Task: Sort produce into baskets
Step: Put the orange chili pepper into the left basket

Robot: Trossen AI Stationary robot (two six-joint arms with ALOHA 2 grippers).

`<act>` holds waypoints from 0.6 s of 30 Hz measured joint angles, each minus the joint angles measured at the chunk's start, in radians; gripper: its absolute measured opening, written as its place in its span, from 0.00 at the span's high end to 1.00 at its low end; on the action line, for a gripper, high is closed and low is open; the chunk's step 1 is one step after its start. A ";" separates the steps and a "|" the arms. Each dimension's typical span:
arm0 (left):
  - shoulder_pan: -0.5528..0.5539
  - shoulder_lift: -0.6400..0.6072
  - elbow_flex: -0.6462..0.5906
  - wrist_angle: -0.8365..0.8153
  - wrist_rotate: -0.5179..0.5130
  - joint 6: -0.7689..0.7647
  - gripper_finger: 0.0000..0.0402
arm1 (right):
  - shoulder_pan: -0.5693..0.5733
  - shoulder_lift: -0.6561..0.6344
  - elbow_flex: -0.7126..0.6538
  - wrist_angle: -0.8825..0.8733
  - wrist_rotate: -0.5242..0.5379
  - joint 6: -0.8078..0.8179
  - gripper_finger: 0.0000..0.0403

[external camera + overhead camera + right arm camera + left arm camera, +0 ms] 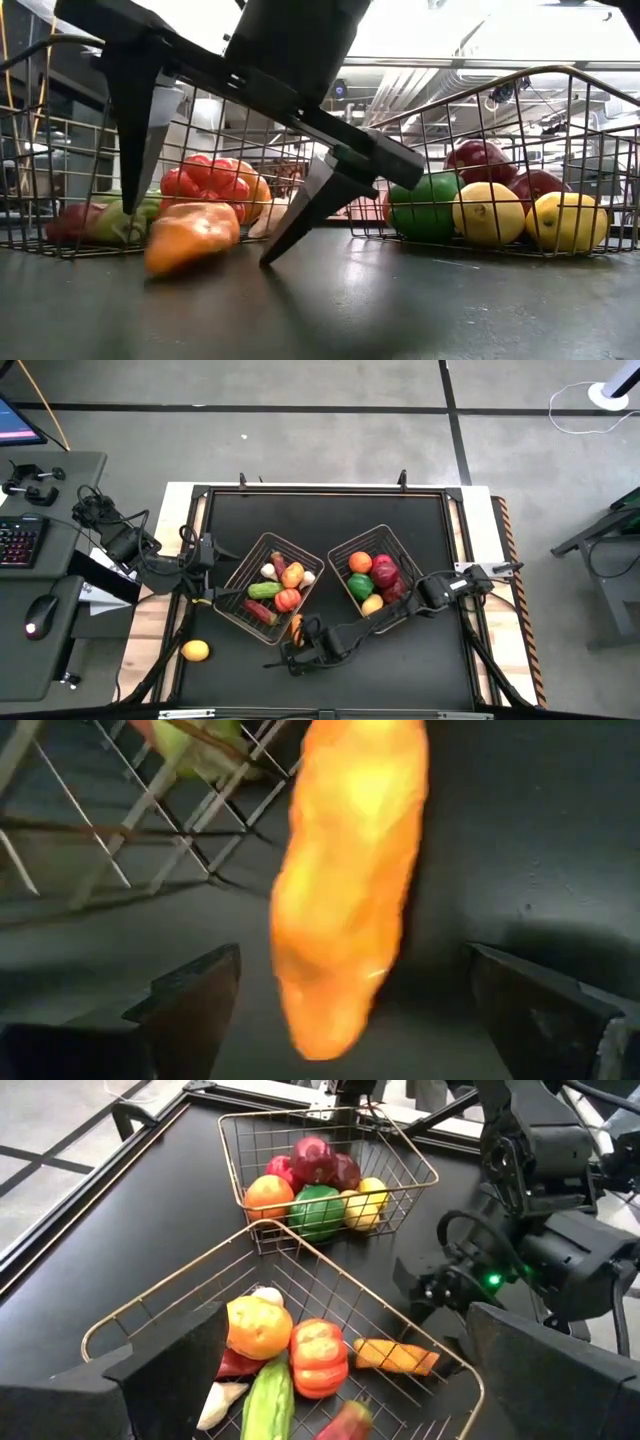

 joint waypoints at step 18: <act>0.000 0.000 0.000 0.000 0.003 0.007 0.01 | 0.001 0.022 0.021 -0.104 -0.063 -0.042 0.43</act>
